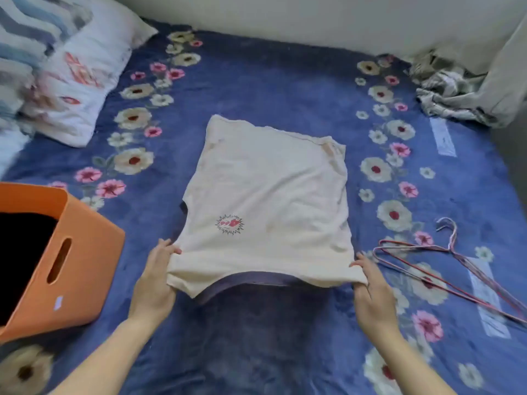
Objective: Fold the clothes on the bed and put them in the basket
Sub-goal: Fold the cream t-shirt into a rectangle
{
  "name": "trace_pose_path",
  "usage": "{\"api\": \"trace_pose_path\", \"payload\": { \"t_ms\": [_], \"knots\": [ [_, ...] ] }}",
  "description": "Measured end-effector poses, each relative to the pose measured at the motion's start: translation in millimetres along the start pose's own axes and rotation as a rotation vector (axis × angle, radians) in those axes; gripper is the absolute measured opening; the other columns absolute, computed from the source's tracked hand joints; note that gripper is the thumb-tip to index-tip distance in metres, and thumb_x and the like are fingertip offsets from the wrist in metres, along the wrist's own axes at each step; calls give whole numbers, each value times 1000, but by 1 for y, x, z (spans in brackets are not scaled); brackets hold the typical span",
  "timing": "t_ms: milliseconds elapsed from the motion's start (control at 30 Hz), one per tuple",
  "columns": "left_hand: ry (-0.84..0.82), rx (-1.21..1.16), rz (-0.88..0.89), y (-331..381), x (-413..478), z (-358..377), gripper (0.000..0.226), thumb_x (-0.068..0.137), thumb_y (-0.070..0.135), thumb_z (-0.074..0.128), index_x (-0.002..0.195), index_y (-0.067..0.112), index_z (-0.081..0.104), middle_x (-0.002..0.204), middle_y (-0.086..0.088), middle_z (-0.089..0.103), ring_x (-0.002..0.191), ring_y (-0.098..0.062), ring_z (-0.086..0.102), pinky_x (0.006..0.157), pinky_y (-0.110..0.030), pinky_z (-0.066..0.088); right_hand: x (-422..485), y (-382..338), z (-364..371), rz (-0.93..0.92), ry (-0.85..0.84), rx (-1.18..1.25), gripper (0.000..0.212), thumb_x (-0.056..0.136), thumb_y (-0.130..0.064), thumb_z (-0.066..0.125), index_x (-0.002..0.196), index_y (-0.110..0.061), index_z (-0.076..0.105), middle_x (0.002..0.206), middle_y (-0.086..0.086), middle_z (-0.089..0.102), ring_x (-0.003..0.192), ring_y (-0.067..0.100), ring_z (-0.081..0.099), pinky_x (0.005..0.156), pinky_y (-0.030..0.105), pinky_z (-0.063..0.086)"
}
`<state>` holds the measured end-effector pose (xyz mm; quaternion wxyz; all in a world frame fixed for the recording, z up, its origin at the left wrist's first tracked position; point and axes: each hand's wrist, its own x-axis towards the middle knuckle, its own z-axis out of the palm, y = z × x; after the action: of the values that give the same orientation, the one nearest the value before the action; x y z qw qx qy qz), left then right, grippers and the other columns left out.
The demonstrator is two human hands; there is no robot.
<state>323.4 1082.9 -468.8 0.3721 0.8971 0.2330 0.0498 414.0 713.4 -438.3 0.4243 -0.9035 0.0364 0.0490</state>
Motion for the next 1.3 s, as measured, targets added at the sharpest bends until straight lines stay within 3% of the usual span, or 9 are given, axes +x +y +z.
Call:
{"api": "trace_pose_path", "payload": {
  "t_ms": [167,233,300,467,667,800,967,1167,1300],
  "knots": [
    [-316,313,-201,-82,-49,45,73,79,-14,38,142,22,41,161,-5,12,149,-21,11,111,-39,29,-45,108,51,141,-446,-460,37,90,-7,53,123,-20,63,153,3,38,140,21,38,105,31,33],
    [-257,256,-349,-95,-61,61,71,82,-10,39,146,21,37,158,-10,20,142,-29,25,109,-42,30,-58,130,63,222,-549,-486,26,88,-11,56,106,-27,67,146,1,44,135,20,43,101,30,36],
    [-21,92,-556,-104,-69,79,63,84,-4,43,143,17,38,148,-14,36,130,-35,40,104,-45,33,-66,143,70,309,-447,-363,20,81,-7,62,83,-27,62,121,1,58,117,25,55,85,31,39],
    [391,-656,-1087,-82,-67,117,51,79,37,57,118,4,55,111,-11,61,98,-29,61,88,-43,48,-43,138,90,680,-69,-15,31,84,-24,73,102,-10,51,86,0,56,91,25,54,76,35,37],
    [497,-364,-977,-61,-81,130,23,98,26,51,103,4,54,107,-16,58,99,-32,56,83,-34,40,-53,145,102,736,-83,53,23,78,-1,66,63,-8,48,58,3,45,57,20,38,51,29,30],
    [337,-165,-974,-79,-111,117,26,98,24,52,93,-2,48,98,-21,55,93,-39,51,81,-42,36,-87,153,85,789,-253,-89,22,78,-5,68,62,-7,52,53,2,49,53,20,42,48,28,30],
    [231,60,-958,-91,-105,105,46,83,12,67,124,6,45,130,-26,48,121,-43,43,97,-52,35,-74,155,69,763,-357,-128,27,68,-5,75,58,-10,51,54,0,51,58,21,46,56,32,33],
    [157,110,-688,-64,-7,117,66,85,29,65,143,14,36,148,-14,36,137,-33,28,109,-54,20,15,140,81,826,118,449,32,68,-38,83,79,-17,61,81,4,63,78,20,57,68,33,46],
    [187,-13,-740,-49,62,136,78,86,44,64,149,17,26,150,-12,32,140,-31,26,111,-53,19,66,118,94,889,313,609,18,76,-16,79,77,-13,61,80,-2,64,69,11,59,65,26,50]
  ]
}}
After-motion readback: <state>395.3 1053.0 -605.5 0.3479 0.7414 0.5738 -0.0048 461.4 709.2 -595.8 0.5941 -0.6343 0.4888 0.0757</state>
